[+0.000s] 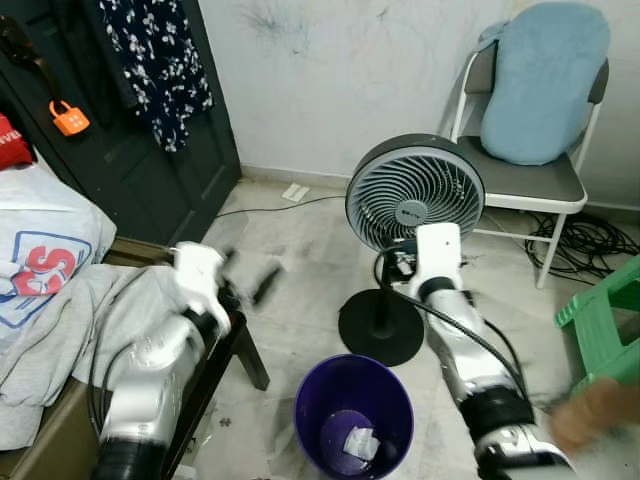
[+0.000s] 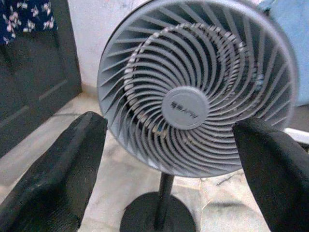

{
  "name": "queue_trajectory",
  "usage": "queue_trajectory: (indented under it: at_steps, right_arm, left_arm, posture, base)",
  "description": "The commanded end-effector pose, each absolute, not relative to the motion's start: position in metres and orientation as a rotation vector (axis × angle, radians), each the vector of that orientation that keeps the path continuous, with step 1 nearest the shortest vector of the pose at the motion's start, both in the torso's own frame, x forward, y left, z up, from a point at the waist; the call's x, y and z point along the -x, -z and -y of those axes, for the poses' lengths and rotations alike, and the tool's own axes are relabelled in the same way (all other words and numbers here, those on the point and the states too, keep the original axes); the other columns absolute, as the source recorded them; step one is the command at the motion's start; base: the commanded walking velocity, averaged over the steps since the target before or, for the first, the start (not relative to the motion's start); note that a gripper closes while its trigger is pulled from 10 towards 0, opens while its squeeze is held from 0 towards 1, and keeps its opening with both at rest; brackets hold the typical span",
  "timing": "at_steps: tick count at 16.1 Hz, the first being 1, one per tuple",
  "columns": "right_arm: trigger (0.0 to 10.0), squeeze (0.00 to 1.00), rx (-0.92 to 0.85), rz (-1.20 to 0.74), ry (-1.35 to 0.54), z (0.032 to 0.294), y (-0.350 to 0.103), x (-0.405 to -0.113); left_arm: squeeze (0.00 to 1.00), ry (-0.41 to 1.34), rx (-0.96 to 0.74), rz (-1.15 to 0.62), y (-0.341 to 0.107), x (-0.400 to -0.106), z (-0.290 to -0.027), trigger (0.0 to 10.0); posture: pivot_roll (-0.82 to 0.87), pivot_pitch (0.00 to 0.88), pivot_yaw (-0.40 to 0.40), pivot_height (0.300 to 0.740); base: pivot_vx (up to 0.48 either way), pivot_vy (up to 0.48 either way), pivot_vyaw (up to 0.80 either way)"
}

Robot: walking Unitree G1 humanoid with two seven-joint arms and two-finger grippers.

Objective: Clean up the room

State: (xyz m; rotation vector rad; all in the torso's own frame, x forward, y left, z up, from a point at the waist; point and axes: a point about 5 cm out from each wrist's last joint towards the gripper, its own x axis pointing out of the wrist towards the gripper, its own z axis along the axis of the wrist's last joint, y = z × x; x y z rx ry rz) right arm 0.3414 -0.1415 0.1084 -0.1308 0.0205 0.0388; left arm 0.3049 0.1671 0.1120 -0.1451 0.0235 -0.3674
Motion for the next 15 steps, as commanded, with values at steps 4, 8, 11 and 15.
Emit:
queue_trajectory:
  at_steps: [4,8,11,15]
  right_arm:
    - [10.0,0.0,0.154,0.063,-0.061,0.15,-0.126,-0.329]
    - [10.0,0.0,0.18,0.078,-0.118,0.143,-0.128,-0.32]
    - [10.0,0.0,0.179,0.083,-0.111,0.14,-0.133,-0.319]
    - [10.0,0.0,0.207,0.117,-0.114,0.137,-0.139,-0.314]
  left_arm:
    - [0.0,0.237,0.149,0.027,-0.111,-0.309,-0.185,10.0]
    - [0.0,0.217,0.146,0.063,-0.118,-0.309,-0.188,10.0]
    - [0.0,0.232,0.14,0.13,-0.133,-0.309,-0.184,10.0]
    - [0.0,0.219,0.149,0.165,-0.135,-0.301,-0.183,10.0]
  posture:
    - [-0.18,0.0,0.041,0.74]
    - [-0.16,0.0,0.038,0.74]
    - [-0.15,0.0,0.044,0.74]
    - [-0.15,0.0,0.02,0.74]
  base:
    - [0.0,0.0,0.0]
    - [0.0,0.0,0.55]
    - [0.0,0.0,0.8]
    - [0.0,0.0,0.8]
